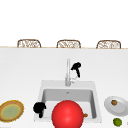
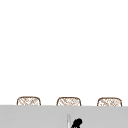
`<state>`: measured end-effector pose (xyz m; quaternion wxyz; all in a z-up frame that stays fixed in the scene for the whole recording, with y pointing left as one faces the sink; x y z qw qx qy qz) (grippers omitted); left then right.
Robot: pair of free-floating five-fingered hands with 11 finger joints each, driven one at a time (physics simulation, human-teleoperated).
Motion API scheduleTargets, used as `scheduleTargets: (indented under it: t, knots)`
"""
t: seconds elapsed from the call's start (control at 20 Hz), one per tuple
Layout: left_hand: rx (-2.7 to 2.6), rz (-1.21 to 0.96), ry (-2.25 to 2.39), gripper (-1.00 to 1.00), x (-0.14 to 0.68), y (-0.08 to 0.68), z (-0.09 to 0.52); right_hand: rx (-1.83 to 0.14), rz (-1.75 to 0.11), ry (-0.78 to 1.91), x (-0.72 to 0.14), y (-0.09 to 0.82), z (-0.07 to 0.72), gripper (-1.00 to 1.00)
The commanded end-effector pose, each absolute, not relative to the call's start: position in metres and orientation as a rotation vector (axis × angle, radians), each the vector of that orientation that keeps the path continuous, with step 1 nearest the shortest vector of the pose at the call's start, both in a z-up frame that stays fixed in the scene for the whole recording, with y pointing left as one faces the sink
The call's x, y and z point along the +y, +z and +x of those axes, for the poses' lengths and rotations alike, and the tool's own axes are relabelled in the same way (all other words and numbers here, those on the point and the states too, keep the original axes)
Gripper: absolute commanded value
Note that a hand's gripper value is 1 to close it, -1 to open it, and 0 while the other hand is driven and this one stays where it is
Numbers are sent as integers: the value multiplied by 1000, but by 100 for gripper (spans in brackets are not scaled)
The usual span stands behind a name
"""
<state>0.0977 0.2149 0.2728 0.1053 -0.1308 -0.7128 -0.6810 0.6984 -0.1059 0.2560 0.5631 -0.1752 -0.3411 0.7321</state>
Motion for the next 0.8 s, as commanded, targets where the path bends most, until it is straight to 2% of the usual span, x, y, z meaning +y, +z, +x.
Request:
scheduleTargets:
  t: [0.0, 0.25, 0.75]
  knots:
    - [-2100, -386, -2007, 0, 215, 273, 98, -757, -404, 1785, -118, 233, 720, -100]
    - [-2100, -386, -2007, 0, 215, 273, 98, -761, -359, 1764, -139, 207, 737, -100]
    - [-2100, -386, -2007, 0, 215, 273, 98, -578, -172, 1659, -141, 190, 753, -100]
